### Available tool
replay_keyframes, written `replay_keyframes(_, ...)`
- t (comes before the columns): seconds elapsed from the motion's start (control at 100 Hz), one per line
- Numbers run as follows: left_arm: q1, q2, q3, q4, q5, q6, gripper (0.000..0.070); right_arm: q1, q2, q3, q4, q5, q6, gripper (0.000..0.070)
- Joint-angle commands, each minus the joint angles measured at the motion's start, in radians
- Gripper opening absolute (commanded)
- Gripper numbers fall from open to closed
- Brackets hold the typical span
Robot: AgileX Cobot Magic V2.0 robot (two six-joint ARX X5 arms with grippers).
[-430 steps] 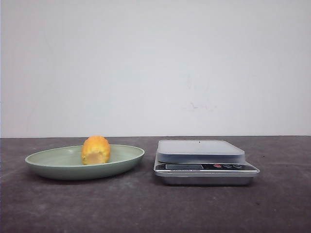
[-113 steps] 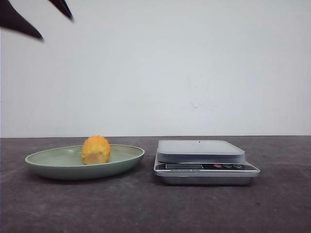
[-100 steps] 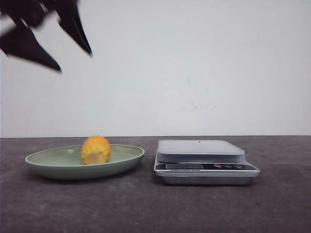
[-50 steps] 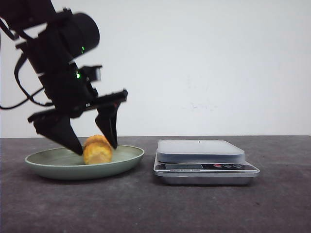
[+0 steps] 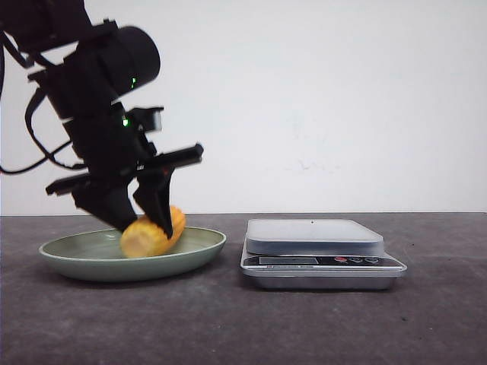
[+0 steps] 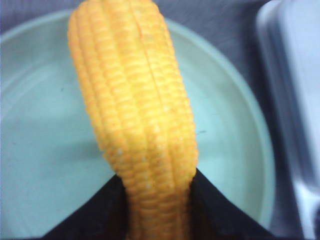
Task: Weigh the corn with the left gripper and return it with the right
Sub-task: 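Lift the corn with the left gripper and carry it over the scale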
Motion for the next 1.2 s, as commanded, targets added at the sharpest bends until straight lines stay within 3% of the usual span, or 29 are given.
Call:
replay_keyframes(0.0,-0.029,-0.033,0.044,0.0,0.002,0.007,0.0003,0.003,0.003,0.017,0.002,-0.003,0.01,0.0426)
replay_keyframes(0.15,-0.117,-0.053,0.149,-0.066,0.002,0.021,0.0003,0.003,0.003,0.017,0.002,-0.003,0.011,0.0426)
replay_keyframes(0.45,-0.267,0.095,0.363,-0.061,-0.003,0.011,0.0003,0.003,0.003,0.017,-0.01,-0.003,0.018,0.0426)
replay_keyframes(0.91,-0.294,0.323,0.455,-0.068,0.0,0.007,0.0007,0.003,0.002,0.018,-0.018,-0.003,0.026,0.0427)
replay_keyframes(0.95,-0.295,0.325,0.455,-0.069,0.005,0.008,0.0064,0.003,0.002,0.018,-0.018,-0.003,0.026,0.0427)
replay_keyframes(1.08,-0.298,0.325,0.455,-0.066,0.006,0.017,0.0371,0.003,0.002,0.018,-0.018,-0.003,0.026,0.0427)
replay_keyframes(1.19,-0.298,0.325,0.455,-0.068,0.006,0.019,0.044,0.003,0.002,0.017,-0.018,-0.003,0.029,0.0427)
